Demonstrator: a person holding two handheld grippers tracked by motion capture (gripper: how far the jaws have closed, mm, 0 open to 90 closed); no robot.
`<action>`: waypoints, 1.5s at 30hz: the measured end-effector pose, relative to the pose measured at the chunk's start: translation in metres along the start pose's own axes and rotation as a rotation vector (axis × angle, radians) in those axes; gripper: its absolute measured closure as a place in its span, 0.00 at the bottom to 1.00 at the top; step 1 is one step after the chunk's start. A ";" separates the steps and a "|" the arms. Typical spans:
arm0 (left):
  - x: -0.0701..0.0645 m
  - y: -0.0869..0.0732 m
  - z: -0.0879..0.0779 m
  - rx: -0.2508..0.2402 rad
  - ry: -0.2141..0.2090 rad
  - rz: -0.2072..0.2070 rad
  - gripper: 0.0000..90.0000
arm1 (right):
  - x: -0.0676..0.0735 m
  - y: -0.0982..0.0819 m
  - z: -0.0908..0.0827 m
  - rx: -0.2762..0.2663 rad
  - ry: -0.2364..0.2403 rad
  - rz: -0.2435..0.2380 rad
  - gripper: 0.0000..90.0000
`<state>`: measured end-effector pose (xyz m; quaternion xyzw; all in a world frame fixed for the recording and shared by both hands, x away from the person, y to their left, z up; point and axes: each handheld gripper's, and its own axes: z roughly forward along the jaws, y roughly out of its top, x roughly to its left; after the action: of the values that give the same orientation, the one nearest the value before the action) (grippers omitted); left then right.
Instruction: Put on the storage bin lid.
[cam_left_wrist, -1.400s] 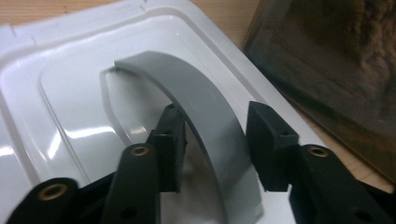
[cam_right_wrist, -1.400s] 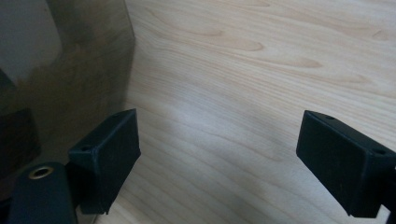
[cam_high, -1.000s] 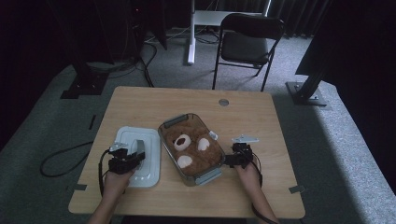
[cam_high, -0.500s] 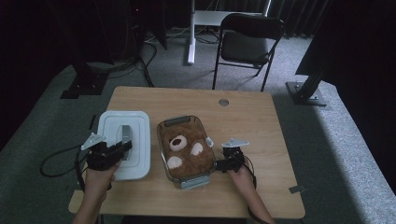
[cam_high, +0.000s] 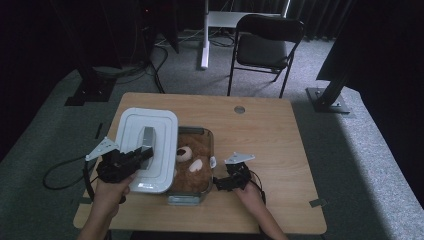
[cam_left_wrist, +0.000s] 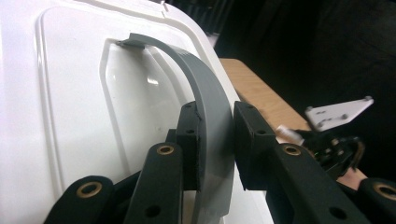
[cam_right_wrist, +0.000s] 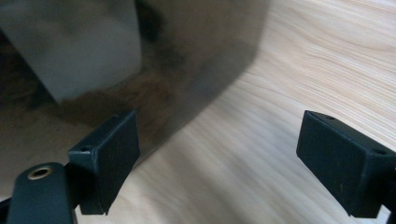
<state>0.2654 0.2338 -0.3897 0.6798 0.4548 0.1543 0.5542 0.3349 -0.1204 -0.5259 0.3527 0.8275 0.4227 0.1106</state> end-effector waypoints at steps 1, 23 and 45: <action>-0.002 0.001 0.002 0.002 -0.009 0.003 0.83 | 0.004 0.001 0.001 0.006 0.013 -0.012 0.14; -0.044 0.001 0.079 0.189 -0.225 -0.005 0.83 | -0.031 -0.008 -0.019 -0.039 -0.088 0.100 0.13; -0.022 -0.016 0.083 0.216 -0.111 -0.042 0.80 | -0.058 -0.019 -0.030 -0.040 -0.179 0.201 0.13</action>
<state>0.3055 0.1655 -0.4255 0.7334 0.4515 0.0548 0.5053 0.3528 -0.1861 -0.5289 0.4677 0.7663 0.4148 0.1480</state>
